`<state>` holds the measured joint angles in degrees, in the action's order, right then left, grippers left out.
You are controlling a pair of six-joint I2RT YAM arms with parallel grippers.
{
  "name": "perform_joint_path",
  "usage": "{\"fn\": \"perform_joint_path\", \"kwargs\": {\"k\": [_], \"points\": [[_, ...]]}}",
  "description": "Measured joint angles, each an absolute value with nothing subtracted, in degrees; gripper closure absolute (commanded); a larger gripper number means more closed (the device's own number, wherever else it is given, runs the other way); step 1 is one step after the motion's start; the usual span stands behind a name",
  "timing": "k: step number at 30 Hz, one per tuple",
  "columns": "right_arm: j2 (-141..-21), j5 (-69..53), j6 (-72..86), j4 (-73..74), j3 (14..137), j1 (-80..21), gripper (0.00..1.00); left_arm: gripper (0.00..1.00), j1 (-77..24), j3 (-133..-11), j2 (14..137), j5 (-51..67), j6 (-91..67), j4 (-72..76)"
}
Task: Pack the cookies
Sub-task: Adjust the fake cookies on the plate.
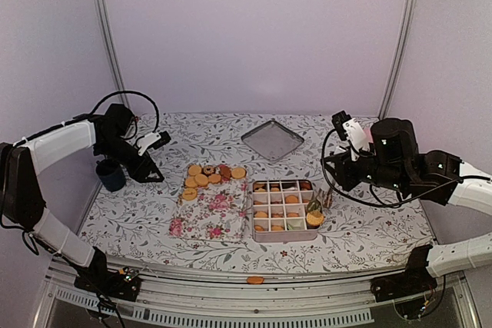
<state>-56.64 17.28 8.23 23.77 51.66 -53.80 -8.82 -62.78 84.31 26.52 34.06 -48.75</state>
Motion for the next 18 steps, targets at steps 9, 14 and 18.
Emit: {"fn": "perform_joint_path", "kwargs": {"k": [9,14,18], "points": [[-55.4,15.3,11.6,22.9,50.0,-53.3,0.64,0.47,-8.8,-62.8,84.3,26.5,34.1,-48.8],[-53.6,13.4,13.8,23.5,49.1,-52.7,0.64,0.47,-8.8,-62.8,84.3,26.5,34.1,-48.8],[-52.5,11.9,15.3,23.9,49.1,-52.5,0.65,0.48,-8.8,-62.8,84.3,26.5,34.2,-48.8]]}}
